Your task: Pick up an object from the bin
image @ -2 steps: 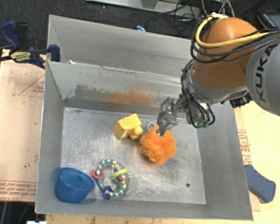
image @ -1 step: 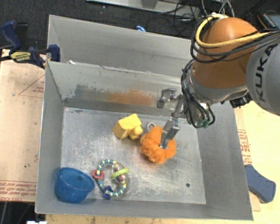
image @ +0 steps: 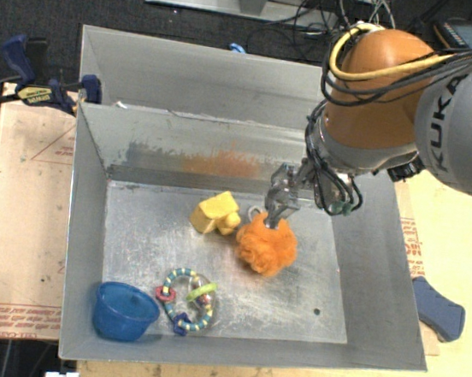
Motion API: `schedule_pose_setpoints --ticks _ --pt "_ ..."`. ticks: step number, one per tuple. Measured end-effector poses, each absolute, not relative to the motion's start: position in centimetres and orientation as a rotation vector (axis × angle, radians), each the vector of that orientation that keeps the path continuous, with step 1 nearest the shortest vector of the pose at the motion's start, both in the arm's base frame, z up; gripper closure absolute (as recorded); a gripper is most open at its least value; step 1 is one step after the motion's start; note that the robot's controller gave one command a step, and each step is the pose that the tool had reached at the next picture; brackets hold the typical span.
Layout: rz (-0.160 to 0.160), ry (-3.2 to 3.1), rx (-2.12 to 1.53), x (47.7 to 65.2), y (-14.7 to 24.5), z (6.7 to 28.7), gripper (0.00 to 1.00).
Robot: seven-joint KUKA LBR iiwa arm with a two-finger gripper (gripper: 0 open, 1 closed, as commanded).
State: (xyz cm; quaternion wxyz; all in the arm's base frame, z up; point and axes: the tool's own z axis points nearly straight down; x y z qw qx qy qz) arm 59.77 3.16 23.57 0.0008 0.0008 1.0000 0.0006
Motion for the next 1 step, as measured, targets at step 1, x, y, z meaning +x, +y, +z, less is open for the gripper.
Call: schedule_pose_setpoints --ticks 1 --pt "0.002 3.14 0.003 59.77 3.16 23.57 0.0"
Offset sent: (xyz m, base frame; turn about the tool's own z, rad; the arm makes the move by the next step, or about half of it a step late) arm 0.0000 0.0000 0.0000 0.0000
